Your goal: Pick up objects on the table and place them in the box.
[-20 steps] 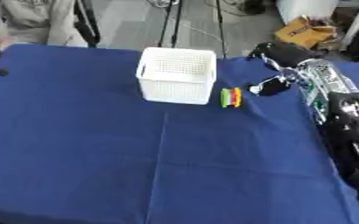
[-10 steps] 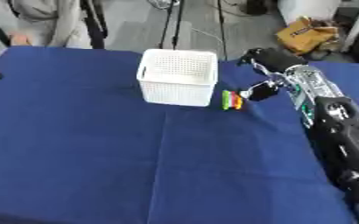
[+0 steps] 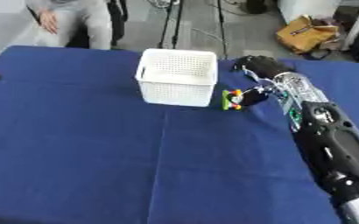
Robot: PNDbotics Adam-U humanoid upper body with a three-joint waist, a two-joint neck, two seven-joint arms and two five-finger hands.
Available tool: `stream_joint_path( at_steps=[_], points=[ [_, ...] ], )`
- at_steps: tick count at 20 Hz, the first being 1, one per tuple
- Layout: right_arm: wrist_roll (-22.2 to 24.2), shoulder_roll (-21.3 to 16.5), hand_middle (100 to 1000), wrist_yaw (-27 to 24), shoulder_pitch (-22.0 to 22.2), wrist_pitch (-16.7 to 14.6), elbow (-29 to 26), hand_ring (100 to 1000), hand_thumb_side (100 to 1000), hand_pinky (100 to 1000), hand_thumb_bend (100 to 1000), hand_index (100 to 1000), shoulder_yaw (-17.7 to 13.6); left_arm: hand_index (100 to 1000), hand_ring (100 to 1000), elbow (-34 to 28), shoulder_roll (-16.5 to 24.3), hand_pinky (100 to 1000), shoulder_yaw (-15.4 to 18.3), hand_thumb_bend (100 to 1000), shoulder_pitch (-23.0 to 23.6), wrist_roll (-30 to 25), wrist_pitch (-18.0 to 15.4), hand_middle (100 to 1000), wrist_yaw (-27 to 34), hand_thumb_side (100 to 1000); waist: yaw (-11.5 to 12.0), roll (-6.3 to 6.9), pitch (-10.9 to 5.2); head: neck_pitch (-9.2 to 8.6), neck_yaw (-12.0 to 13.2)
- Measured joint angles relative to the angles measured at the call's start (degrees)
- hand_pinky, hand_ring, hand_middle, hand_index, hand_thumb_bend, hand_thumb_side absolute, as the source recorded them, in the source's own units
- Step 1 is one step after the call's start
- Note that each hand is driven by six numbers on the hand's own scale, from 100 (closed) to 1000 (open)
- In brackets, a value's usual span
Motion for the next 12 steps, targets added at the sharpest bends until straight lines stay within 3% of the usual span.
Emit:
stream_joint_path(
  at_steps=[12],
  points=[
    [1.33,0.17,784,1.69,-0.03,0.58,2.05,782,380,731,462,864,-0.51,819,816,-0.36,-0.01,677,-0.32,293,-0.28,-0.43,0.01,707,0.05,1000,0.63,0.18,0.36,0.00,-0.19]
  ],
)
